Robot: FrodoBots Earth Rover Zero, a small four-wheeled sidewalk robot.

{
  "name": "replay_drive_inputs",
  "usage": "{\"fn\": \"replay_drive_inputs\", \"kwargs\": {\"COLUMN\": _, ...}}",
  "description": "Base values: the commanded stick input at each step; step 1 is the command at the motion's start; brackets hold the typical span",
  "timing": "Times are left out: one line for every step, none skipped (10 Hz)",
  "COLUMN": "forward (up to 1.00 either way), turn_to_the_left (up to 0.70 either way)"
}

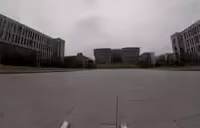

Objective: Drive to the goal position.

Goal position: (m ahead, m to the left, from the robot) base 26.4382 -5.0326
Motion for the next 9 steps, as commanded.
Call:
{"fn": "replay_drive_inputs", "kwargs": {"forward": 0.70, "turn_to_the_left": 0.00}}
{"fn": "replay_drive_inputs", "kwargs": {"forward": 0.70, "turn_to_the_left": 0.00}}
{"fn": "replay_drive_inputs", "kwargs": {"forward": 0.70, "turn_to_the_left": 0.00}}
{"fn": "replay_drive_inputs", "kwargs": {"forward": 0.70, "turn_to_the_left": 0.00}}
{"fn": "replay_drive_inputs", "kwargs": {"forward": 0.70, "turn_to_the_left": 0.00}}
{"fn": "replay_drive_inputs", "kwargs": {"forward": 0.70, "turn_to_the_left": 0.00}}
{"fn": "replay_drive_inputs", "kwargs": {"forward": 0.70, "turn_to_the_left": -0.01}}
{"fn": "replay_drive_inputs", "kwargs": {"forward": 0.70, "turn_to_the_left": -0.27}}
{"fn": "replay_drive_inputs", "kwargs": {"forward": 0.70, "turn_to_the_left": -0.31}}
